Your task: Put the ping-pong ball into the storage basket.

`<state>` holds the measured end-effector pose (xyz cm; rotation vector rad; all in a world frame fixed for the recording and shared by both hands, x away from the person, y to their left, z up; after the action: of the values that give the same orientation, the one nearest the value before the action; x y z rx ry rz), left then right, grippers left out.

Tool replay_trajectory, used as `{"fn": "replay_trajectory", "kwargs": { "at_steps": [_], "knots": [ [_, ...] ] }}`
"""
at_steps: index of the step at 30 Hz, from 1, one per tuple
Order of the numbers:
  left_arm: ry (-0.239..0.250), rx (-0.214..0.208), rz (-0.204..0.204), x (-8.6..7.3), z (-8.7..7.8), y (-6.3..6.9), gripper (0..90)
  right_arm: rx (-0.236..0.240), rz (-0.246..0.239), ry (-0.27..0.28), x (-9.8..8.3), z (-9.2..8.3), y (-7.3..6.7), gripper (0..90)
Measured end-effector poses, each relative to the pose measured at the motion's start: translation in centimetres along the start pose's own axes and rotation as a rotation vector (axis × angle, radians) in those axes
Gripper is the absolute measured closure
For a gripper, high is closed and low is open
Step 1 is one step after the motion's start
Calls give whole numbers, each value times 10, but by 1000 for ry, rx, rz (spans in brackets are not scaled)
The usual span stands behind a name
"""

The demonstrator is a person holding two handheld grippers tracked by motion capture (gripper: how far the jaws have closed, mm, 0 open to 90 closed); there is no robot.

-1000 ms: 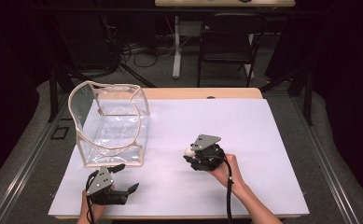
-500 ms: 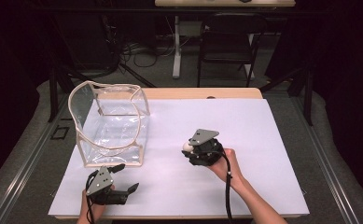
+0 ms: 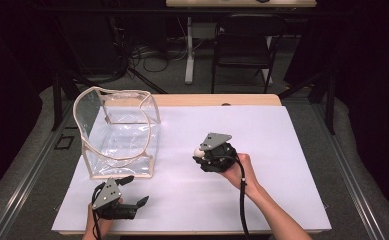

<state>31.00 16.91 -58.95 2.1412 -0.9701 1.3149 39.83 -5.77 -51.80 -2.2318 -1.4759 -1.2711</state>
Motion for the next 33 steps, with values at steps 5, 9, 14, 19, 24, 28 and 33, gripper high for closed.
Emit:
{"fn": "replay_trajectory", "kwargs": {
  "at_steps": [5, 9, 14, 19, 24, 28, 33],
  "knots": [
    [0, -1, 0, 0, 0, 0, 162, 0, -5, 1, 3, 2, 2, 508],
    [-1, 0, 1, 0, 0, 0, 162, 0, -8, -3, 5, 3, 4, 508],
    [-1, -2, 3, 0, 0, 0, 162, 0, -10, -4, 8, 6, 6, 508],
    [0, 1, 0, 0, 0, 0, 162, 0, -10, -4, 11, 8, 9, 508],
    [-1, -2, 4, 0, 0, 0, 162, -5, -9, -6, 12, 9, 11, 508],
    [-1, -1, 2, 0, 0, 0, 162, -5, -13, -8, 13, 9, 13, 508],
    [-1, -2, 3, 0, 1, 0, 162, -5, -16, -11, 15, 10, 16, 508]
  ]
}}
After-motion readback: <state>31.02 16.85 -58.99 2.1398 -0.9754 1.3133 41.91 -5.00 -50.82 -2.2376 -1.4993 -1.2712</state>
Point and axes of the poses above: each handheld gripper's, and its own axes: z roughly forward along the jaws, x roughly out of its top, y roughly to its right, the point moved 9 cm from there along z, roughly forward along the jaws, and after that the axes turned 5 degrees about -z, right-handed, at the moved point
